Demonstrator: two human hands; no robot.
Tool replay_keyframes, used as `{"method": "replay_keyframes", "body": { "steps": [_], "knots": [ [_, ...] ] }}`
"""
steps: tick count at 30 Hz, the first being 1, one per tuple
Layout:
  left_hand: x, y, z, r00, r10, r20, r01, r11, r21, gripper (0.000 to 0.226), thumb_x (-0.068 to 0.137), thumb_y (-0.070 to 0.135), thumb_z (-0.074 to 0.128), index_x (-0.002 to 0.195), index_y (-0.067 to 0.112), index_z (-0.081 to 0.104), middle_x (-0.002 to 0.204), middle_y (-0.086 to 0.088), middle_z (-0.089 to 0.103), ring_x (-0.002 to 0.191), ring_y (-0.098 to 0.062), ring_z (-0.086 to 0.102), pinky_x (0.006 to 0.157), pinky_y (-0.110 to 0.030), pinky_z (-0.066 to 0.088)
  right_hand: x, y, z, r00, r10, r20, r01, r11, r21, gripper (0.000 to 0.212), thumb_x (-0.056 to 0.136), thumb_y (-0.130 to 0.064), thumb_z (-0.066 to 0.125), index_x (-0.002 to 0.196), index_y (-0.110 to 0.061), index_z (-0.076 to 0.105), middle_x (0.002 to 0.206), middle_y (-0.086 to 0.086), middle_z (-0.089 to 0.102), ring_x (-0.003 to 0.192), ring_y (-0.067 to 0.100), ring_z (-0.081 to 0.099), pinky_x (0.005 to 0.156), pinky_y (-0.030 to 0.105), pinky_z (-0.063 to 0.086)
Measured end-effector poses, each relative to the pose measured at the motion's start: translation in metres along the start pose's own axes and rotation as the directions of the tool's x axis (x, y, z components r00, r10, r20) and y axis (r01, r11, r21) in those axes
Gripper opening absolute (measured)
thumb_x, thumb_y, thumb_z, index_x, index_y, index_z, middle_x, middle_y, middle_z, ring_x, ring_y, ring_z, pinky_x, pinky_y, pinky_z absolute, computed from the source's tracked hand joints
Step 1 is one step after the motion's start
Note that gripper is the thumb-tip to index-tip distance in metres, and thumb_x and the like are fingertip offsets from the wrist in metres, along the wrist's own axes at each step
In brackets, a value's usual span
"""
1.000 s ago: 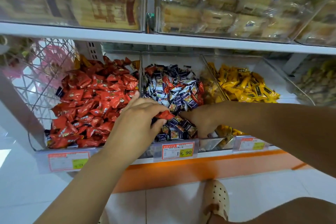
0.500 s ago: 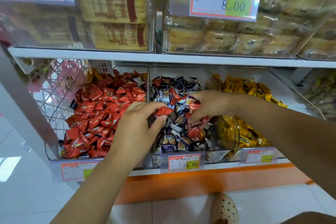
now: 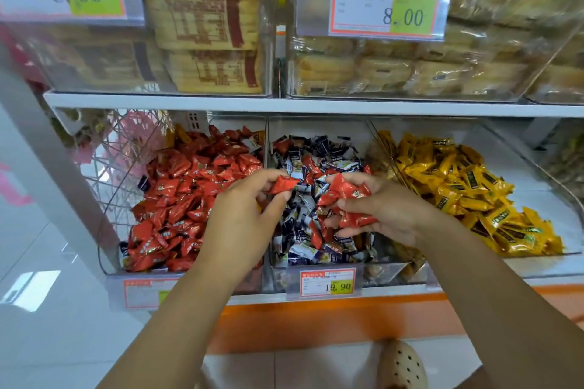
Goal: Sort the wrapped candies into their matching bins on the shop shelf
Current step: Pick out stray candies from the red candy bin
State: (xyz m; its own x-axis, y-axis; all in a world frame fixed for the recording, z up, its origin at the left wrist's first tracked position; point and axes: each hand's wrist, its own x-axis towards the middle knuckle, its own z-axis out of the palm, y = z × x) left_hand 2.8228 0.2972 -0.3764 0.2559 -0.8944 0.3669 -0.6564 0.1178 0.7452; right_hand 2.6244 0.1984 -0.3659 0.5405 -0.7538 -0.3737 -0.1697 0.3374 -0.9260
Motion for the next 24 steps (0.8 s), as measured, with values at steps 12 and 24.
{"method": "replay_keyframes", "body": {
  "steps": [12, 24],
  "knots": [
    [0.001, -0.003, -0.004, 0.999, 0.025, -0.025, -0.023, 0.997, 0.075, 0.022, 0.088, 0.027, 0.065, 0.109, 0.032, 0.065, 0.060, 0.012, 0.044, 0.060, -0.005, 0.047, 0.054, -0.010, 0.033, 0.000, 0.000, 0.004, 0.995, 0.026, -0.101, -0.053, 0.960, -0.276, 0.020, 0.078, -0.018, 0.076, 0.097, -0.019, 0.070, 0.093, 0.003, 0.071, 0.077, 0.014, 0.067, 0.051, 0.023, 0.048],
    [-0.003, -0.010, -0.018, 0.999, -0.022, -0.032, 0.023, 0.999, 0.044, 0.022, 0.088, 0.026, 0.066, 0.107, 0.036, 0.065, 0.066, 0.015, 0.050, 0.061, -0.004, 0.047, 0.056, -0.009, 0.034, 0.015, 0.025, 0.041, 0.987, -0.112, -0.118, -0.029, 0.593, -0.805, 0.040, 0.082, -0.034, 0.072, 0.119, -0.029, 0.058, 0.126, -0.001, 0.038, 0.074, 0.018, 0.060, 0.066, 0.030, 0.054]
  ]
}}
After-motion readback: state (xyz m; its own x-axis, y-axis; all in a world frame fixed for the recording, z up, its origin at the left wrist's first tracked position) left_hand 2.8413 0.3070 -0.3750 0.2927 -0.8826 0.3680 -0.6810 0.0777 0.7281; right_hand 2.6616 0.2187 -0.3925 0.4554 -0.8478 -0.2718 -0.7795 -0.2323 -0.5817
